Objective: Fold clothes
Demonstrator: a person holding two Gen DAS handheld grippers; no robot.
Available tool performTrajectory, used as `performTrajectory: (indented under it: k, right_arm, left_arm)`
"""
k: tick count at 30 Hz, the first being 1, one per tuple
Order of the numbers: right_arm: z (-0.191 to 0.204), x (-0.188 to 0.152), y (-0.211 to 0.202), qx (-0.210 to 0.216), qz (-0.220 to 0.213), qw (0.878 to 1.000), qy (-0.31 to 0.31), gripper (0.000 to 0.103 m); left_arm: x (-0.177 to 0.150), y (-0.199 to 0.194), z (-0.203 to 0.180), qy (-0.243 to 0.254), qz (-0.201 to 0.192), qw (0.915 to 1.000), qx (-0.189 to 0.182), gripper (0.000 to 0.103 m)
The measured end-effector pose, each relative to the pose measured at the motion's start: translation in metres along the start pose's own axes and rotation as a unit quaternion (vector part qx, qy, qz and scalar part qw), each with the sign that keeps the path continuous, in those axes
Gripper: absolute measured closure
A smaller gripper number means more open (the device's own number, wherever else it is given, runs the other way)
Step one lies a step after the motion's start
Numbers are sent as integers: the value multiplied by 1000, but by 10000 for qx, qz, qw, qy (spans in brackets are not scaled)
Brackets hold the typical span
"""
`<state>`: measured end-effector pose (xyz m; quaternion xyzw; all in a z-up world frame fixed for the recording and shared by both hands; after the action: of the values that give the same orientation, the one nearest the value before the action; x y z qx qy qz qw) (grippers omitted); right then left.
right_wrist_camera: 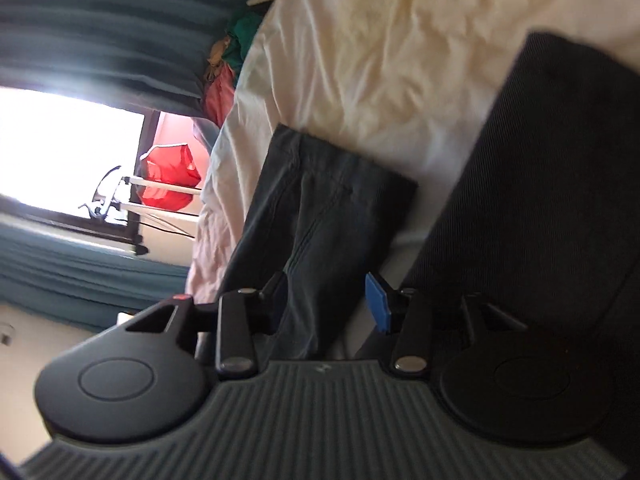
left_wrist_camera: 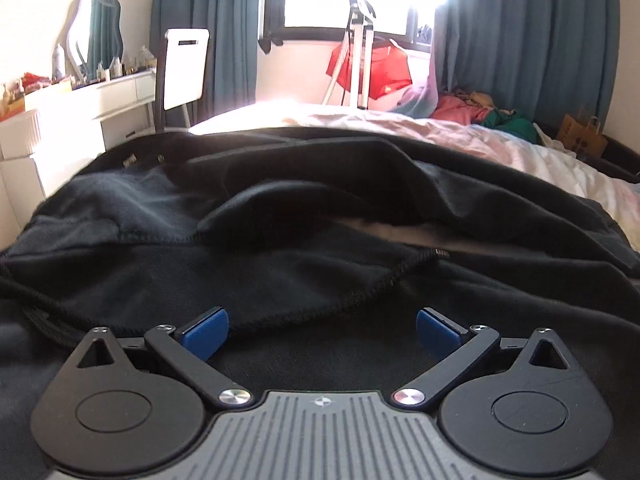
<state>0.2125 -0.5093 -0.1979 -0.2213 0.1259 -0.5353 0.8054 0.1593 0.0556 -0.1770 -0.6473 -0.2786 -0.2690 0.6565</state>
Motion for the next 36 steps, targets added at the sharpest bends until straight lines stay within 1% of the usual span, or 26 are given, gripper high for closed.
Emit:
performTrajectory:
  k: [1,3,5,7,11,13,15,16,17,18,19,21,22,23,24,25,26,27,28,29,30,31,32,33,34,36]
  right_arm:
    - [-2,-4,6,63,128,9998,101,56]
    - [1,-9,18,66,271,9996,-43,56]
    - [-2,-10,28,8,219,9997,-85,58]
    - [-7,-7,35,53,38,10000,0,59]
    - [6,3,41,-158,-547,9968,-558,62]
    - [14,8,41,-265,-844,9931,-771,63]
    - [15,17,44,-337,-999,9915,-768,82]
    - [12,23,46,-391,-1035,9913,-717,86]
    - [9,29,48,-416,-1059,9913,-661,89]
    - [7,33,51,-317,-1031,9924,-587,90]
    - [5,36,53,-238,-1011,9931,-540,90]
    - [10,39,54,-231,-1053,9919,-668,92]
    - [14,40,51,-177,-1093,9913,-714,92]
    - [18,42,49,-123,-1133,9906,-759,92]
    - [21,44,46,-50,-1171,9901,-778,93]
    - [23,50,40,103,-1205,9903,-690,93]
    - [25,55,35,234,-1240,9900,-624,93]
    - [27,59,31,268,-1279,9893,-647,93]
    - [29,63,28,294,-1307,9887,-673,93]
    - [28,68,27,307,-1322,9884,-681,94]
    - [26,72,26,291,-1332,9884,-669,94]
    - [23,76,25,280,-1339,9885,-638,94]
    - [19,81,25,293,-1335,9892,-534,94]
    - [14,85,24,310,-1344,9894,-444,94]
    - [10,89,22,321,-1362,9895,-368,94]
    - [6,93,14,301,-1447,9884,-339,94]
  left_arm:
    - [-1,-2,0,5,-18,10000,16,6]
    - [1,-8,1,4,-133,9999,46,6]
    - [2,-14,2,3,-247,9997,77,4]
    - [3,-21,3,2,-362,9993,108,4]
    - [6,-23,1,224,-548,9977,322,3]
    - [17,-11,-6,511,-457,9968,419,3]
    - [30,4,-14,787,-309,9950,534,10]
    - [39,16,-18,914,-200,9936,632,19]
    - [47,27,-23,1053,-159,9917,724,20]
    - [55,37,-27,1195,-141,9894,812,20]
    - [62,49,-33,1436,-138,9853,910,20]
    - [75,73,-44,1936,-141,9737,1193,20]
    - [80,86,-48,2111,-57,9691,1276,20]
    - [87,98,-48,2155,102,9674,1325,20]
    - [93,107,-47,2085,227,9686,1335,20]
    - [98,113,-46,2019,289,9700,1323,23]
    - [103,119,-45,1963,336,9712,1306,26]
    - [108,124,-45,1906,383,9724,1289,31]
    - [109,128,-46,1986,408,9705,1308,45]
    - [109,131,-48,2113,425,9673,1340,57]
    - [109,130,-48,2212,391,9658,1297,63]
    - [109,127,-48,2303,341,9648,1227,77]
    - [110,123,-48,2382,302,9650,1058,99]
    - [110,117,-49,2413,260,9657,922,98]
    - [110,111,-50,2427,215,9665,810,100]
    - [111,98,-51,2455,124,9676,585,101]
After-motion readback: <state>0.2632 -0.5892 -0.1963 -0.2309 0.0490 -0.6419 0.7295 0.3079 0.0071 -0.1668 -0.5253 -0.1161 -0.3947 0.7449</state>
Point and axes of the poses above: each gripper's, at about its wrist camera, not at the fingertips, and y roughly the way its jaws point, z to its left, x to its top, the point moved 2 cm from there along y, roughly the way its jaws point, and after that the axes turned 6 degrees about z, right-handed, at the moved point
